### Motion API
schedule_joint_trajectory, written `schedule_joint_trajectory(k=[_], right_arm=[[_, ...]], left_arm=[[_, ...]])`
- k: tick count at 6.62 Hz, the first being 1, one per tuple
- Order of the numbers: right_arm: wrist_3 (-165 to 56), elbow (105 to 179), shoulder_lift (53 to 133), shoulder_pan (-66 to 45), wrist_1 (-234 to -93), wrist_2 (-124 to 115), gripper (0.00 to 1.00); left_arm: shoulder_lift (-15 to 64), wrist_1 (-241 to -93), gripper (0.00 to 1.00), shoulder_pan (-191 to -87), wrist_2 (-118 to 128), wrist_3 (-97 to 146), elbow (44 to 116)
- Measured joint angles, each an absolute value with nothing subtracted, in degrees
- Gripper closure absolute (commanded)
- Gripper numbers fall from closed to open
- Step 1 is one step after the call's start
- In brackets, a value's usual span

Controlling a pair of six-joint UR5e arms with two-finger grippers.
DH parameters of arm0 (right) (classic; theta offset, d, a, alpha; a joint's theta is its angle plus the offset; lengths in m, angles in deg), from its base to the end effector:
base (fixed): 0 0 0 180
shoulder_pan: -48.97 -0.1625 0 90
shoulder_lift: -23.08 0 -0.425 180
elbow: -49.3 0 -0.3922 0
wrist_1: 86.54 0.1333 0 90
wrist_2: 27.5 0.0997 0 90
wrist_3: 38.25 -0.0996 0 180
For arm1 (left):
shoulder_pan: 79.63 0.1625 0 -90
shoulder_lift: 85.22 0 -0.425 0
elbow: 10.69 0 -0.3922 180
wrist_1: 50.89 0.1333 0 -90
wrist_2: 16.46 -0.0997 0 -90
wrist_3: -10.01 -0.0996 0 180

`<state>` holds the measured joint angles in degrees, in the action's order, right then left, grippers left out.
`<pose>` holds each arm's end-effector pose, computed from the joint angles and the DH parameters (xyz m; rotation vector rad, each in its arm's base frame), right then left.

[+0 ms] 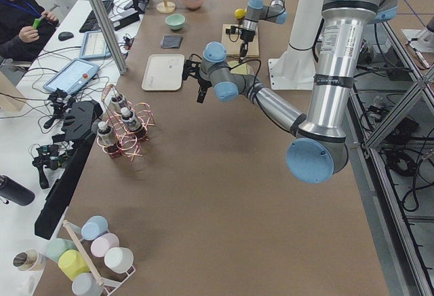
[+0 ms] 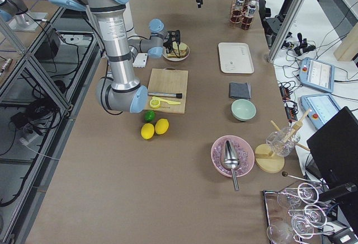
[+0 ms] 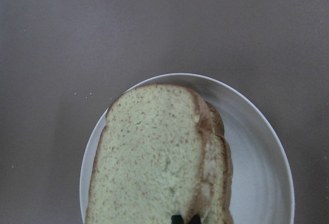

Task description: Make sandwich and place on tray

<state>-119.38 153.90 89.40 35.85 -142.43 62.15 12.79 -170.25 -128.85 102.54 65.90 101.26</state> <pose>-0.5575 -0.2674 0.2439 0.2462 -1.2395 0.0679 0.2784 -0.4529 0.3462 0.3285 1.0584 0.0257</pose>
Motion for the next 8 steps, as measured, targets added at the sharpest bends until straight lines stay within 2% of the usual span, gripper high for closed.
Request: schedule_joint_trajectory(k=[1, 3, 5, 7, 8], right_arm=[[-119.2, 153.9, 89.5, 36.2, -142.4, 62.0, 0.0], [-119.1, 154.8, 89.7, 36.2, -142.4, 61.6, 0.0], [-119.1, 159.2, 93.1, 33.6, -144.0, 62.7, 0.0], [-118.5, 162.1, 96.6, 26.0, -149.4, 67.9, 0.0], [-115.4, 162.2, 97.3, 18.7, -154.2, 74.4, 0.0]], left_arm=[[12.8, -170.2, 0.02, -128.9, 102.6, 65.9, 101.2], [12.8, -170.3, 0.01, -128.8, 102.6, 65.9, 101.3], [13.0, -170.5, 0.01, -128.6, 102.7, 65.9, 101.6], [14.5, -171.1, 0.01, -125.2, 102.1, 71.5, 101.6], [15.9, -171.6, 0.01, -122.3, 101.8, 75.6, 101.3]])
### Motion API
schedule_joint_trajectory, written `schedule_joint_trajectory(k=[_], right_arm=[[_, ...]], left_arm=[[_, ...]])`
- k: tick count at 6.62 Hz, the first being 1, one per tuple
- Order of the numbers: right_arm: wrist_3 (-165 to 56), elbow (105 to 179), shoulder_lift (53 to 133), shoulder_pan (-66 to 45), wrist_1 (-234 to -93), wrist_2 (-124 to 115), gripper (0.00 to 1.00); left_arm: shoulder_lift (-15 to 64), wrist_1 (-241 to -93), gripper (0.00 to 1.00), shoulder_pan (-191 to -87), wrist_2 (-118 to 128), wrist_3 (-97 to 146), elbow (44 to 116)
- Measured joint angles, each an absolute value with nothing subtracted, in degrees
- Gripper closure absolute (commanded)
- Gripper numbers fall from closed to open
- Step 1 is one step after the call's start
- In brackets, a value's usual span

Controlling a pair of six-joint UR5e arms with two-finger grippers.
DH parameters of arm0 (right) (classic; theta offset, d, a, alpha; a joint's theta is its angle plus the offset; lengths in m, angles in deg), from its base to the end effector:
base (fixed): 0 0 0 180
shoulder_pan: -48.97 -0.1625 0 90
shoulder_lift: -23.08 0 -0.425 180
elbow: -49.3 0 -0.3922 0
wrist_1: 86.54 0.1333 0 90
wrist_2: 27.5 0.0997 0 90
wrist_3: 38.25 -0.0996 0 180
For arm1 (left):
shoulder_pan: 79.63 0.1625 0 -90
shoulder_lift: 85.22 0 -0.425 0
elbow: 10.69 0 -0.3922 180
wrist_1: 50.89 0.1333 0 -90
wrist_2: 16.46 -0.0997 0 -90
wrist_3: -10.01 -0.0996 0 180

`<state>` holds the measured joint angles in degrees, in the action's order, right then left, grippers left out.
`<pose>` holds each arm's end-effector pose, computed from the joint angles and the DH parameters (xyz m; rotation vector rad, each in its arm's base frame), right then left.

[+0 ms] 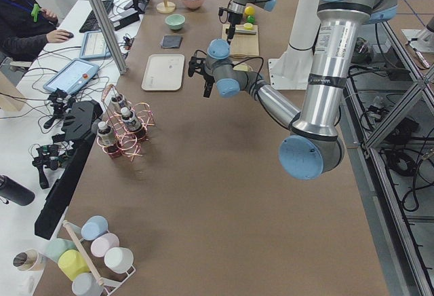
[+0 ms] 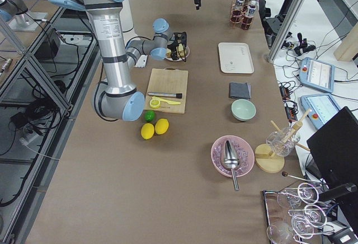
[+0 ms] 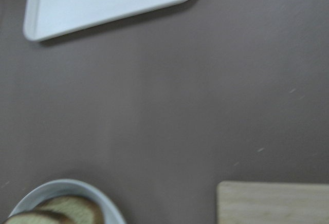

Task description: Make sandwich and place on tray

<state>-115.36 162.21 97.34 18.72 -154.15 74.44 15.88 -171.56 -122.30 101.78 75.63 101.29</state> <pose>-0.4228 -0.3770 0.2866 0.2152 -1.0569 0.1621 0.3337 -0.4248 0.3149 0.2334 1.1471 -0.0078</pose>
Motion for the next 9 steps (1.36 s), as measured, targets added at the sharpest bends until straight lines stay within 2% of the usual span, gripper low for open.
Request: schedule_joint_trajectory(k=[3, 5, 7, 9], right_arm=[[-88.3, 161.8, 107.4, -4.9, -161.7, 92.2, 0.0], [-61.4, 159.2, 115.0, -21.1, -167.3, 98.9, 0.0], [-34.2, 155.3, 116.1, -35.8, -179.7, 102.0, 0.0], [-20.4, 153.8, 117.9, -43.4, -186.6, 102.0, 0.0]], left_arm=[[18.6, -172.0, 0.01, -116.3, 99.3, 82.7, 101.2], [19.0, -172.1, 0.02, -114.5, 98.4, 83.9, 100.9], [19.3, -172.1, 0.02, -111.4, 97.1, 84.9, 99.9], [19.6, -172.2, 0.06, -108.8, 96.1, 86.8, 97.8]])
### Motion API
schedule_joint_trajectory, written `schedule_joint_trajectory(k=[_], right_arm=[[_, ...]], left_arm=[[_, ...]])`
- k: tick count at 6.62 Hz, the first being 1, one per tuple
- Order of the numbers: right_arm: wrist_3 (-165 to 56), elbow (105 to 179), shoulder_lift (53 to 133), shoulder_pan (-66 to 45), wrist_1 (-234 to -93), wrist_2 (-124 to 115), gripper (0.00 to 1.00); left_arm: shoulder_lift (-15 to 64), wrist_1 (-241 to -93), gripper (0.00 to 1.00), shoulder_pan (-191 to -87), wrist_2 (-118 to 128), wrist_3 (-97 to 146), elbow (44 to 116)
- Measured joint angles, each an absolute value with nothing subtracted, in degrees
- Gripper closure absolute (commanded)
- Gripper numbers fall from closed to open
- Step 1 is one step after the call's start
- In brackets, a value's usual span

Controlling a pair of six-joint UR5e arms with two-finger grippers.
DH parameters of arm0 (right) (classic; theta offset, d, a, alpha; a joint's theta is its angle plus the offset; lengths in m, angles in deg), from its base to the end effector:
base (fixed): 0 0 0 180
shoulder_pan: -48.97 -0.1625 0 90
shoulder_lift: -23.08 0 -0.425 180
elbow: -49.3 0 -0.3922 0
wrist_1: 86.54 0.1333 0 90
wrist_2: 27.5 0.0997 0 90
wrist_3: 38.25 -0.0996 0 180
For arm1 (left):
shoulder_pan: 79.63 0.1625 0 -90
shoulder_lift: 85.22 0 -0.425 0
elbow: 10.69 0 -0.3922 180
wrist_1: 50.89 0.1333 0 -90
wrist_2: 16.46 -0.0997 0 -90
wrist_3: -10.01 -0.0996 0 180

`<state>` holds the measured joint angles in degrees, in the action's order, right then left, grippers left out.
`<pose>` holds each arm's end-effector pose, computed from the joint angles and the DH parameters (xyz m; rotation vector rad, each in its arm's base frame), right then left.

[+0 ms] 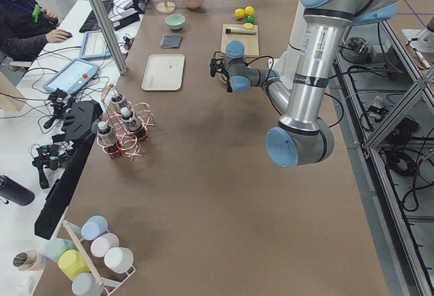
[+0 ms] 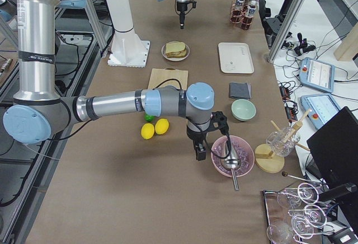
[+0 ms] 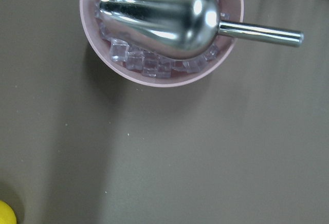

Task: Make sandwich and place on tray
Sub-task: 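Move the left gripper to the white plate rim and grasp it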

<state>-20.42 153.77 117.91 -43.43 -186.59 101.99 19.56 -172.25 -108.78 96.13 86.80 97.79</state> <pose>0.0887 -0.4467 0.5979 0.1146 -0.6817 -0.2561 0.4447 -0.3568 0.3077 0.0742 1.1616 -0.0238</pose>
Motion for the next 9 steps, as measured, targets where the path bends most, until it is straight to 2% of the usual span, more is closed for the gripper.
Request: schedule_joint_trajectory(k=[1, 2, 3, 4, 7, 8, 9], right_arm=[[-18.7, 153.6, 118.5, -44.4, -187.2, 101.9, 0.0], [-18.2, 153.6, 118.7, -44.8, -187.4, 101.8, 0.0], [-18.0, 153.5, 118.7, -45.0, -187.5, 101.8, 0.0], [-18.0, 153.4, 118.7, -45.1, -187.5, 101.8, 0.0], [-17.9, 153.2, 118.9, -45.5, -187.6, 101.8, 0.0], [-17.9, 153.0, 118.9, -45.6, -187.5, 101.8, 0.0], [-17.9, 152.6, 118.9, -45.7, -187.4, 101.8, 0.0]], left_arm=[[19.7, -173.4, 0.14, -106.7, 94.0, 87.3, 96.5], [20.3, -176.4, 0.35, -104.1, 91.4, 88.5, 94.5], [21.5, -179.4, 0.49, -102.2, 89.9, 89.9, 92.0], [22.7, -180.7, 0.55, -101.5, 89.3, 90.6, 90.2], [23.5, -181.5, 0.61, -101.1, 89.1, 90.9, 88.5], [23.7, -181.5, 0.74, -101.1, 89.1, 90.9, 88.3], [24.5, -181.5, 1.0, -101.0, 89.1, 90.9, 87.6]])
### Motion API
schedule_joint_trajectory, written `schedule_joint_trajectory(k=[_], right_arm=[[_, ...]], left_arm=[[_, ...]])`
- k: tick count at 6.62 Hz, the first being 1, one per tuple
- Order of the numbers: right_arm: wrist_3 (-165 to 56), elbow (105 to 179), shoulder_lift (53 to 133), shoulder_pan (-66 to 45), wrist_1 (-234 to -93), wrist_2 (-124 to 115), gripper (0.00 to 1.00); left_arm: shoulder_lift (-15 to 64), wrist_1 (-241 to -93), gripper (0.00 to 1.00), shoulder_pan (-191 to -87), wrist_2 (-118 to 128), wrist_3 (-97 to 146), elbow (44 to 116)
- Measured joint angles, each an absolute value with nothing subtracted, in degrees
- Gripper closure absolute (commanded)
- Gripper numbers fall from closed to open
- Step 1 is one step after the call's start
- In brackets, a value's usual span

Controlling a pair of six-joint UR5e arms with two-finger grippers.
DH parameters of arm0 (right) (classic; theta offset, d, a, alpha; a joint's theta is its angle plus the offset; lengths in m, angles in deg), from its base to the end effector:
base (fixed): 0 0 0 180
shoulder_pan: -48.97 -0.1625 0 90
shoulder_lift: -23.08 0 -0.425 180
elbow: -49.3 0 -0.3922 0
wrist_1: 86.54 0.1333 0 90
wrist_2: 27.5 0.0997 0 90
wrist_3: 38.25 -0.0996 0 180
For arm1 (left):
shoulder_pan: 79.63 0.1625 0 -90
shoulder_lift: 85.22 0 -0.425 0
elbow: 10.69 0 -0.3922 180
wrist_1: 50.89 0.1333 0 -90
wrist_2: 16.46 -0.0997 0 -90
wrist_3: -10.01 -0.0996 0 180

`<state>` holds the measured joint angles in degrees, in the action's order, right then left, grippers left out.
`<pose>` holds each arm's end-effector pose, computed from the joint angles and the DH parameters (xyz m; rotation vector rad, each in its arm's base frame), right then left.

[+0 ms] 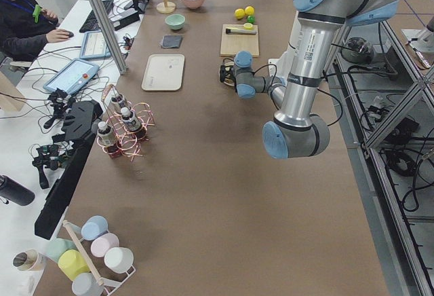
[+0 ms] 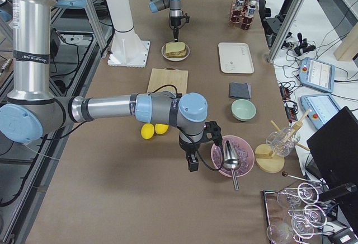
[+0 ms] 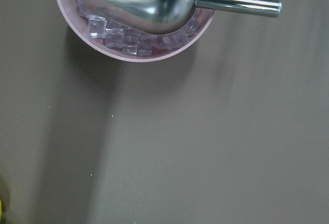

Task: Make sandwich and place on tray
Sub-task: 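Move the left gripper to the white plate rim and grasp it, then carry the plate with the left gripper onto the white Rabbit tray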

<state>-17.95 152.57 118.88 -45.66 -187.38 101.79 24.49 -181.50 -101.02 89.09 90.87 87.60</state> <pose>0.1056 -0.4338 0.6171 0.0930 -0.6833 -0.2424 0.5341 -0.3237 0.3206 0.0834 1.2089 -0.0245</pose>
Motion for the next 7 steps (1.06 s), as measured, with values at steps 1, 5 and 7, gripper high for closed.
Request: schedule_joint_trajectory(k=[1, 5, 7], right_arm=[[-18.0, 152.2, 118.8, -45.7, -187.3, 101.8, 0.0], [-18.1, 151.8, 118.8, -46.2, -187.1, 101.8, 0.0], [-18.0, 151.8, 118.9, -46.4, -187.0, 101.8, 0.0]], left_arm=[[25.7, -181.5, 1.0, -101.0, 89.1, 90.9, 86.5], [27.3, -181.6, 1.0, -104.4, 91.7, 90.4, 86.0], [28.0, -181.5, 1.0, -111.7, 100.3, 90.5, 85.7]])
